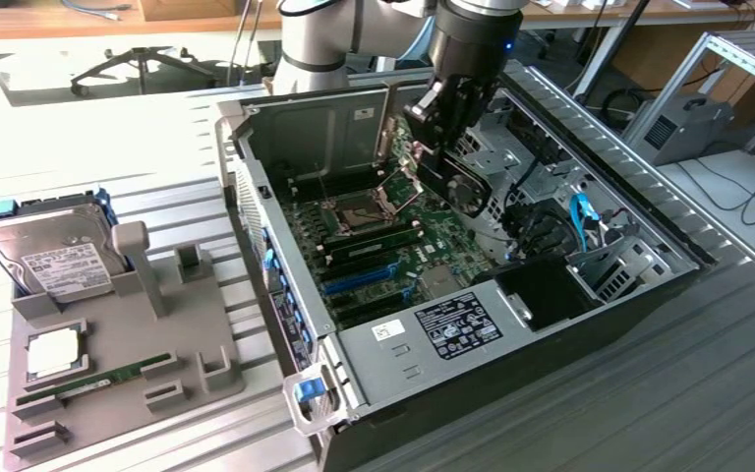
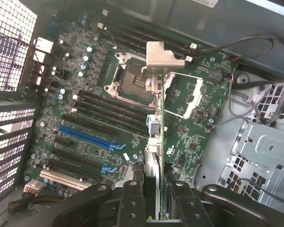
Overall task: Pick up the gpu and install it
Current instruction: 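Insert the gpu into the slot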
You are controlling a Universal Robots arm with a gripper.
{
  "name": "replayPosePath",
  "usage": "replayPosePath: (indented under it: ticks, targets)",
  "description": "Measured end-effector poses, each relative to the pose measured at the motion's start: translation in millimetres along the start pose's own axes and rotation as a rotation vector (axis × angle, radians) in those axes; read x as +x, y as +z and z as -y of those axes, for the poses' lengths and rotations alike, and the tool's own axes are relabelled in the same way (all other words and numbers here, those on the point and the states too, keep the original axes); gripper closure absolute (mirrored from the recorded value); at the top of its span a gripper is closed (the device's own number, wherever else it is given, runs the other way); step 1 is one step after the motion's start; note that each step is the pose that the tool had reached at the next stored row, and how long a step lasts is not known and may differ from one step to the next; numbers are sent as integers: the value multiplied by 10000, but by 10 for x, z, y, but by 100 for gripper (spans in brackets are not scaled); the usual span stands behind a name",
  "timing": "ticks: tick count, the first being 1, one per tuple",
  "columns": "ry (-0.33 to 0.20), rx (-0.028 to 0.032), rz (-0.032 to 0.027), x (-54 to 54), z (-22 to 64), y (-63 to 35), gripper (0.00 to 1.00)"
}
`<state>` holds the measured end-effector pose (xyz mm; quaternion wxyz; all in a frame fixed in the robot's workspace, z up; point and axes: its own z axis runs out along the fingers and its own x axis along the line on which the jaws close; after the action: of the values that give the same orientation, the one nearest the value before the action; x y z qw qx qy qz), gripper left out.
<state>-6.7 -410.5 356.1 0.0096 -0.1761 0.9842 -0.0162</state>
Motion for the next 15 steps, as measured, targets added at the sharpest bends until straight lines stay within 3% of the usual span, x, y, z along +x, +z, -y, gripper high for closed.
replayPosePath:
  ticks: [15]
  targets:
    - [-974,2,29,0,0,1,74]
